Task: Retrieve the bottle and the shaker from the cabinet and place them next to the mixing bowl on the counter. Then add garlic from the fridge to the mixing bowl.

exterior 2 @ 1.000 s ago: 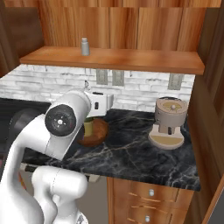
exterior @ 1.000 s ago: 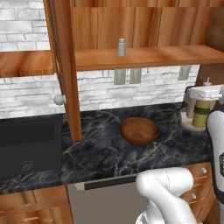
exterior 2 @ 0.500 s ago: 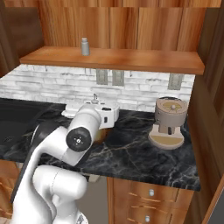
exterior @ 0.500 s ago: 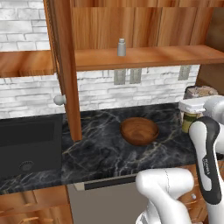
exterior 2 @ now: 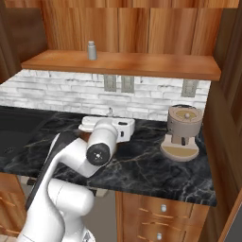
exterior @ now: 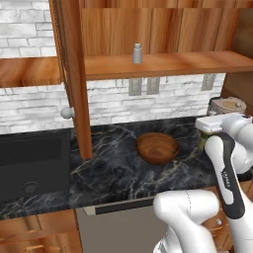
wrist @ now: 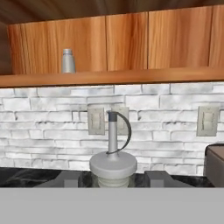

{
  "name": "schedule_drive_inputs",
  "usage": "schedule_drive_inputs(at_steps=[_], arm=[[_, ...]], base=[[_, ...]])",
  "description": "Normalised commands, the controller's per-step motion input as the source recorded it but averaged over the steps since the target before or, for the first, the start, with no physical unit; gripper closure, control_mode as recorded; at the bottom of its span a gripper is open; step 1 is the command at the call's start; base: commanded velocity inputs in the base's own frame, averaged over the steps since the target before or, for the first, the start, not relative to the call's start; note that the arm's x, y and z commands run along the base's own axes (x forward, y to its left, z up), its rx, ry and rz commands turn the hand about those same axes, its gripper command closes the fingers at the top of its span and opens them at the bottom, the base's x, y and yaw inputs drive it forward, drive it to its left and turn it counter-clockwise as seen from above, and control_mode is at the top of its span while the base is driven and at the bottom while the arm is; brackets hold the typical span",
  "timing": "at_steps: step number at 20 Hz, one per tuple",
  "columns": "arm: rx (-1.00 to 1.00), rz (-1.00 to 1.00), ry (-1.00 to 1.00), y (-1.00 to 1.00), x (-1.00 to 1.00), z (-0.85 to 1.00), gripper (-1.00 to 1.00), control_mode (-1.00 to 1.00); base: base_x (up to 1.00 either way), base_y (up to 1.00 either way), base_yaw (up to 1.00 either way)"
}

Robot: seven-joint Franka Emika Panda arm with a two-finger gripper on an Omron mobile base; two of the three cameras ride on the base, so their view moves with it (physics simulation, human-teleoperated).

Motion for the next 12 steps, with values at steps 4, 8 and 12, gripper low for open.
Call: schedule_drive_inputs(at_steps=[4,8,12], arm=[[0.00,0.00,0.00,-0.07,0.48,-0.29,1.00,-1.00],[0.00,0.01,0.00,-0.18,0.42,-0.31,1.00,-1.00],[0.03,0.04,-0.01,-0.07,0.36,-0.31,1.00,-1.00]], base=[[0.00,0.00,0.00],[0.00,0.00,0.00],[0.00,0.00,0.00]])
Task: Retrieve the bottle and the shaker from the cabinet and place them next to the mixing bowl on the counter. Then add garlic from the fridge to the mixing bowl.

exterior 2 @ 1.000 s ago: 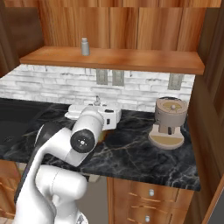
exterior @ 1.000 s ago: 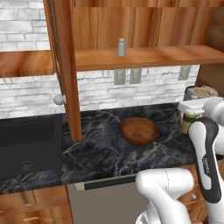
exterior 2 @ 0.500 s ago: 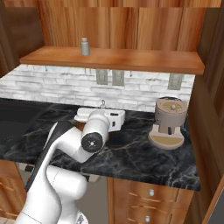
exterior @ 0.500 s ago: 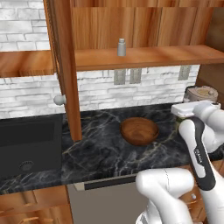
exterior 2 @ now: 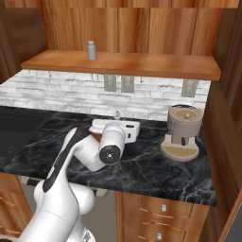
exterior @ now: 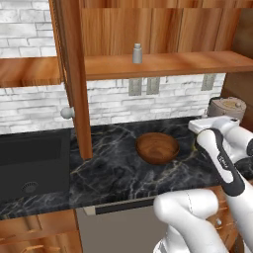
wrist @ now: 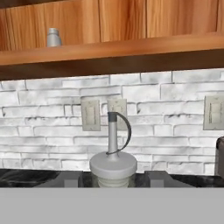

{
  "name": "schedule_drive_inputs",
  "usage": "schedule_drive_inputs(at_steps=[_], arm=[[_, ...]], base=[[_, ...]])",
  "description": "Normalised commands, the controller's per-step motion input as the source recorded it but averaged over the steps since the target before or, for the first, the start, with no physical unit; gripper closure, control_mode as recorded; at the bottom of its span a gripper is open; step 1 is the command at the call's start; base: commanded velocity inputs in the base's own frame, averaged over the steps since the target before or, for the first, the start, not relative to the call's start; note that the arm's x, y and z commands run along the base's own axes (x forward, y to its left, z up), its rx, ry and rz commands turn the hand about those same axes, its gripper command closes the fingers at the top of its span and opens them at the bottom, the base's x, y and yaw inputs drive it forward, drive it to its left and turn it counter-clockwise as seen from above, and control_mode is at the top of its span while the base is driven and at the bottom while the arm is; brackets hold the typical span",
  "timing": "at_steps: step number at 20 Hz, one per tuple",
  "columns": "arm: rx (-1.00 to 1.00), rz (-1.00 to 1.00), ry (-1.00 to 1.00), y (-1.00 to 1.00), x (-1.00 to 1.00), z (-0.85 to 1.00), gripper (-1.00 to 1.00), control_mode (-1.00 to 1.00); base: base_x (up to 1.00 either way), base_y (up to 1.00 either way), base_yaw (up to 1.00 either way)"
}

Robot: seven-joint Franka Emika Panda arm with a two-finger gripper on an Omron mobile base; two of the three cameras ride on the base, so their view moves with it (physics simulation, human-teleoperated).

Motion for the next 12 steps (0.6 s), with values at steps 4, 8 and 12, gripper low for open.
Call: schedule_drive_inputs(at_steps=[4,8,12], arm=[[0.03,0.06,0.00,0.00,0.36,-0.36,1.00,-1.00],[0.01,0.02,0.00,-0.21,0.33,-0.35,1.00,-1.00],[0.00,0.02,0.00,-0.10,0.40,-0.33,1.00,-1.00]], base=[[0.00,0.00,0.00],[0.00,0.00,0.00],[0.00,0.00,0.00]])
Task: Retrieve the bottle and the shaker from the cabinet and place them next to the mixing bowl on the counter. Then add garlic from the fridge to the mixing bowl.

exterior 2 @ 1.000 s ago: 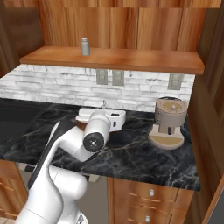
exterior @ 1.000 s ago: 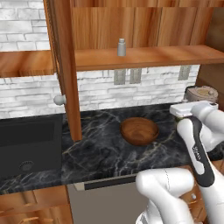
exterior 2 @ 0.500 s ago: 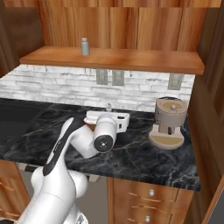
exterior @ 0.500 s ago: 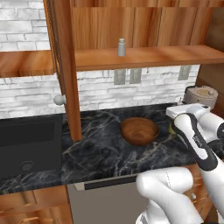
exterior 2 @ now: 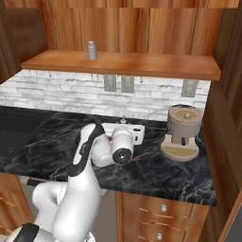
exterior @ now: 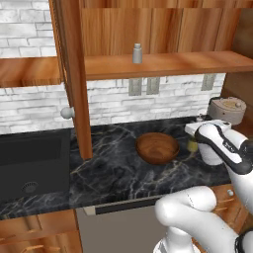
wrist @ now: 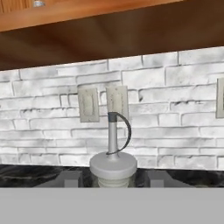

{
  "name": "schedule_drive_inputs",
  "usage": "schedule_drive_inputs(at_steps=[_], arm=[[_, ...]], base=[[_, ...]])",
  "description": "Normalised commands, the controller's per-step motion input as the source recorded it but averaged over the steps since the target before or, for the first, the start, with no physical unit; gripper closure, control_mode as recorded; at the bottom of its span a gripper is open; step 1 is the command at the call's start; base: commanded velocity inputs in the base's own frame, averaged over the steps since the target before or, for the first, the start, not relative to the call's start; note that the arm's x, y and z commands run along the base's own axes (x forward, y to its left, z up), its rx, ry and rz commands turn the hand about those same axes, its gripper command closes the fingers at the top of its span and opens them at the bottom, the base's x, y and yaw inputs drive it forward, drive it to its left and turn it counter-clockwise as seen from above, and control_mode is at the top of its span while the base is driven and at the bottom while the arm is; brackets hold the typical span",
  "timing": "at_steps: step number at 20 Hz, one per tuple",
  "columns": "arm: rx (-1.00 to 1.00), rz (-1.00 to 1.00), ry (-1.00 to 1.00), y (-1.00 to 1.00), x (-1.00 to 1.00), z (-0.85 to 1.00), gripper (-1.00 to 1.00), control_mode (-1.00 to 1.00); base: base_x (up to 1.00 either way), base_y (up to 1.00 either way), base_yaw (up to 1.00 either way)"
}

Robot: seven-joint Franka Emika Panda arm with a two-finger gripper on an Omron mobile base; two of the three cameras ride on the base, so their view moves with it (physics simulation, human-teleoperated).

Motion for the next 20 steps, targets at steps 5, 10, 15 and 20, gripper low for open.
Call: schedule_drive_inputs(at_steps=[5,10,15,20], arm=[[0.00,0.01,0.00,0.00,0.40,-0.35,1.00,-1.00],[0.00,0.01,0.00,0.00,0.35,-0.33,1.00,-1.00],[0.00,0.02,-0.01,0.00,0.32,-0.33,1.00,-1.00],[0.00,0.02,-0.02,0.00,0.29,-0.36,1.00,-1.00]], base=[[0.00,0.00,0.00],[0.00,0.00,0.00],[0.00,0.00,0.00],[0.00,0.00,0.00]])
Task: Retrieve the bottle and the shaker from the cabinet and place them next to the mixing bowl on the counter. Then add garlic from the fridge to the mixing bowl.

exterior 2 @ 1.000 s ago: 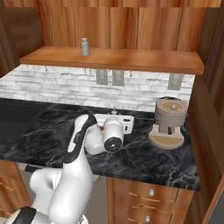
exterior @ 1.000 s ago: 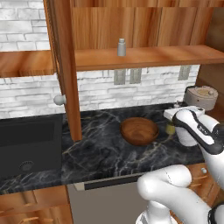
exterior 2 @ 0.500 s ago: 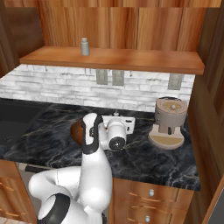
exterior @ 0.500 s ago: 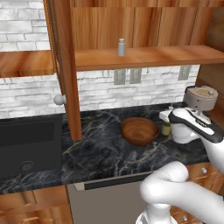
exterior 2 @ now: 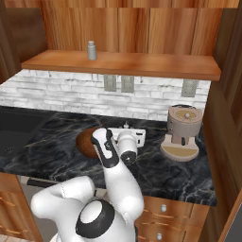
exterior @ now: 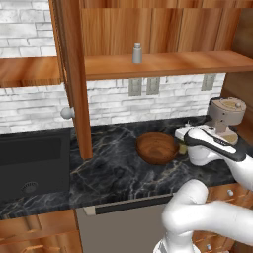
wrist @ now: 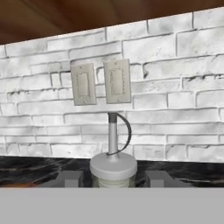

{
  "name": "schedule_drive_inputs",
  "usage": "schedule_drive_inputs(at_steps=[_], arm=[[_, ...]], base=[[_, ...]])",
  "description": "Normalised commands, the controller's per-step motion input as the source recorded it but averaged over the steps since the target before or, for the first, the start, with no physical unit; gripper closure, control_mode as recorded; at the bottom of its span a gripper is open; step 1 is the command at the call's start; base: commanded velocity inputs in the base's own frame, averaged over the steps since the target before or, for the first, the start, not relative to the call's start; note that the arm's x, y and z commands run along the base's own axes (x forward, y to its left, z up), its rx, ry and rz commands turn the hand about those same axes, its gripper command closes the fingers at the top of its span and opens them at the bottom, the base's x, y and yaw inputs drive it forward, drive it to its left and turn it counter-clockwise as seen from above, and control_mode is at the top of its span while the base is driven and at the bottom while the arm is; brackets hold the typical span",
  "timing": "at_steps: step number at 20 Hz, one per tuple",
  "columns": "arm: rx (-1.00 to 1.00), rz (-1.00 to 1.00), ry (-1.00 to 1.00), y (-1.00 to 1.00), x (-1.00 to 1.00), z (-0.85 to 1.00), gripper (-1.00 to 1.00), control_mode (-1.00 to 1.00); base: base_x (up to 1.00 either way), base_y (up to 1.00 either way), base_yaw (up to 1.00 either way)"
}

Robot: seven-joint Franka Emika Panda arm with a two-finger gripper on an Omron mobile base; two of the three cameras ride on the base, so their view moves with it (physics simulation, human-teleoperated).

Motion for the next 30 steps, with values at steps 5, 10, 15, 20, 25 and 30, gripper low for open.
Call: schedule_drive_inputs(at_steps=[5,10,15,20,25,30], arm=[[0.00,0.02,-0.01,-0.05,0.23,-0.31,1.00,-1.00],[0.00,0.02,-0.01,-0.13,0.16,-0.26,1.00,-1.00],[0.00,0.01,-0.01,-0.14,0.09,-0.20,1.00,-1.00],[0.00,0.00,-0.01,-0.12,0.00,-0.05,-1.00,-1.00],[0.00,0.00,0.00,-0.04,-0.02,0.02,-1.00,-1.00],[0.00,0.02,0.00,0.00,-0.22,0.17,-1.00,-1.00]], base=[[0.00,0.00,0.00],[0.00,0.00,0.00],[0.00,0.00,0.00],[0.00,0.00,0.00],[0.00,0.00,0.00],[0.00,0.00,0.00]])
